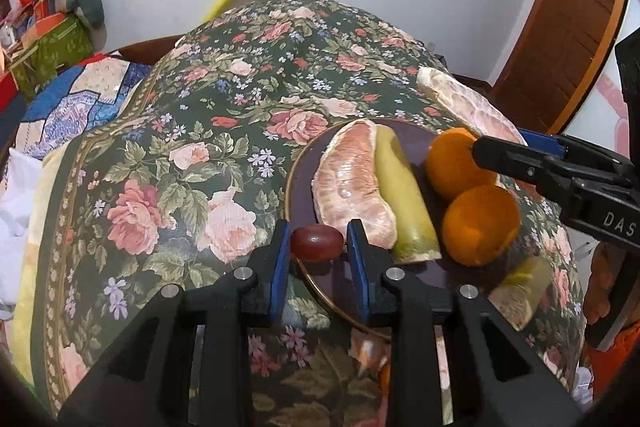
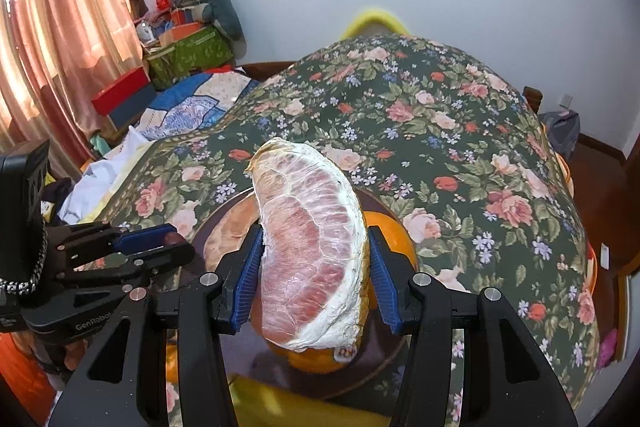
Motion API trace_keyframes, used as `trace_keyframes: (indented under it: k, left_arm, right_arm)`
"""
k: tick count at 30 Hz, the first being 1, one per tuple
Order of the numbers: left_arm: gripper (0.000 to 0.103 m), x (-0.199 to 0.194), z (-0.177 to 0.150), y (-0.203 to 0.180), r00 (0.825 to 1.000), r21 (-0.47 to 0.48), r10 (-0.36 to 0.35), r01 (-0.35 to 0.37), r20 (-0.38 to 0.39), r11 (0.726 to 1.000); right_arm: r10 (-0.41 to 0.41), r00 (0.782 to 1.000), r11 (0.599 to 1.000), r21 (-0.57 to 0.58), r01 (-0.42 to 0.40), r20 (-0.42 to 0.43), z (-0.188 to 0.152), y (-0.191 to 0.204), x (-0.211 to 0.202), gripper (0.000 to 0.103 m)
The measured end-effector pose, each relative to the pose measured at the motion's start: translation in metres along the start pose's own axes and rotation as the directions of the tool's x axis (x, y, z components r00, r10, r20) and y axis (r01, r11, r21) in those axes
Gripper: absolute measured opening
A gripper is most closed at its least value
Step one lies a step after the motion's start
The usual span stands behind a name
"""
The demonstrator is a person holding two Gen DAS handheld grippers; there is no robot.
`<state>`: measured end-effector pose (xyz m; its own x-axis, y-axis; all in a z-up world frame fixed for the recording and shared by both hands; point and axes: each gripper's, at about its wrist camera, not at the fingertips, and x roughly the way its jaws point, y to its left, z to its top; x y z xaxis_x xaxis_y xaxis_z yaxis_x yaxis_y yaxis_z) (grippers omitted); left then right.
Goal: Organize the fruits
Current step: 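Lay the pomelo segment on the plate while the left tool drops the grape beside it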
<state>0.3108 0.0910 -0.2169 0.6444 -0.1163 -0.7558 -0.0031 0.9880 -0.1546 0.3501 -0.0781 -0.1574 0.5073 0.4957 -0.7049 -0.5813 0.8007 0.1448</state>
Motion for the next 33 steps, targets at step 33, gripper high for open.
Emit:
trace_keyframes:
  k: [33]
  left_arm:
    - [0.037,-0.029,-0.004,-0.020,1.000,0.039,0.000,0.000,-0.003,0.999]
  right_arm:
    - [-0.023,0.999,0.998,-0.058,0.025,0.044,-0.020,0.001,-0.051,0.057]
